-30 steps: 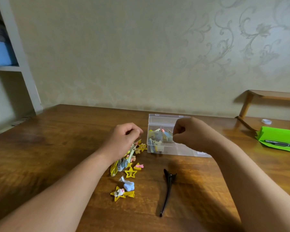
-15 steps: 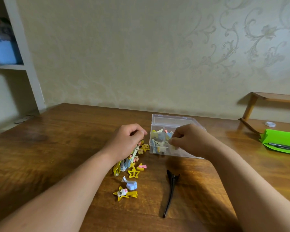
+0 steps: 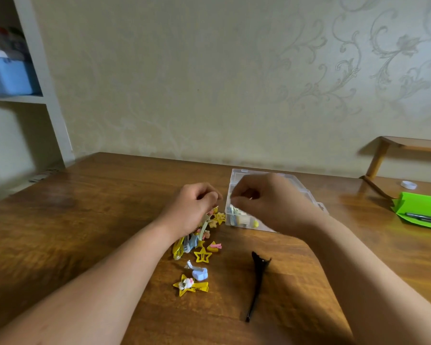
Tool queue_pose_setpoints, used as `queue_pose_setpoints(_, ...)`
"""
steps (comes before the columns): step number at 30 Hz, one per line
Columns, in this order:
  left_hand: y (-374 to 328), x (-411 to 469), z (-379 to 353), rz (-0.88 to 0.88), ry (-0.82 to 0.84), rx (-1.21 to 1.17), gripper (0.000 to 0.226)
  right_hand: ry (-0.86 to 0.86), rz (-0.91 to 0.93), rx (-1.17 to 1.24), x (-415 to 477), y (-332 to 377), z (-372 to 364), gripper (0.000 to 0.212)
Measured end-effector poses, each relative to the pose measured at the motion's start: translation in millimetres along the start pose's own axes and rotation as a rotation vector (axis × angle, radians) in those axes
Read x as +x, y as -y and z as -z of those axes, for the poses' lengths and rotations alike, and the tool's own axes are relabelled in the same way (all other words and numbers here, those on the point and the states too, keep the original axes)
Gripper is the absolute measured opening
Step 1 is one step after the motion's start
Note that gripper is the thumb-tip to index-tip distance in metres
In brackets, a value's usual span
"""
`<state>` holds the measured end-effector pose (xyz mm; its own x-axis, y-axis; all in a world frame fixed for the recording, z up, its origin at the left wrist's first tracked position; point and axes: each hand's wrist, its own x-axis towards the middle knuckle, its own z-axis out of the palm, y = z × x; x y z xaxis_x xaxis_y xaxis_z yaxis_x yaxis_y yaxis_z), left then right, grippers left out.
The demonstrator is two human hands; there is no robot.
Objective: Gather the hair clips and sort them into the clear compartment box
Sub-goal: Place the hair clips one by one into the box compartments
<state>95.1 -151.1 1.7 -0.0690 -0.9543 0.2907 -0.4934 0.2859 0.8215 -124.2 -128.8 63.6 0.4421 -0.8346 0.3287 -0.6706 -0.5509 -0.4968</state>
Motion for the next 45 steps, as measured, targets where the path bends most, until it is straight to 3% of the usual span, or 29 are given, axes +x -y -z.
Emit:
queue_pose_setpoints(6, 4.4, 2.2, 0.9, -0.011, -0.008, -0.069, 0.024, 0.322, 0.081, -0.211, -4.9, 21.8, -36.7, 0.023)
queue_pose_setpoints(14, 3.8, 1.9, 0.4, -0.018, 0.007, -0.062, 0.026, 0.396, 0.107, -0.264, -4.4, 20.4, -38.7, 0.024)
queue_pose_setpoints(17, 2.6, 2.2, 0.3, -0.027, 0.014, -0.044, 0.028, 0.409, 0.118, -0.269, -5.7, 20.9, -35.7, 0.015)
queue_pose_setpoints(19, 1.0, 2.0, 1.0, -0.042, 0.024, -0.033, 0.026, 0.344, 0.099, -0.194, -4.7, 20.0, -29.2, 0.007)
queue_pose_setpoints(22, -3.0, 0.6, 1.5, -0.052, 0.088, -0.005, 0.022, 0.060, -0.006, -0.040, 2.3, 6.6, -7.4, 0.003)
queue_pose_setpoints(24, -5.3, -1.5, 0.2, -0.069, 0.115, 0.038, 0.024, -0.115, -0.098, 0.057, 4.8, -10.7, 8.7, 0.006)
queue_pose_setpoints(27, -6.0, -2.5, -2.9, -0.136, 0.116, 0.101, 0.026, -0.226, -0.235, 0.066, 4.6, -40.3, 17.3, 0.013)
queue_pose_setpoints(34, -6.2, -2.1, -3.7, -0.179, 0.115, 0.183, 0.027, -0.166, -0.360, -0.220, 7.2, -59.3, -2.0, 0.020)
queue_pose_setpoints(39, -4.9, -2.1, -3.4, -0.183, 0.122, 0.180, 0.028, -0.087, -0.437, -0.257, 5.2, -55.0, -6.9, 0.016)
queue_pose_setpoints(45, -3.5, -2.1, -3.0, -0.171, 0.123, 0.158, 0.029, -0.085, -0.400, -0.168, 5.3, -53.5, -7.6, 0.017)
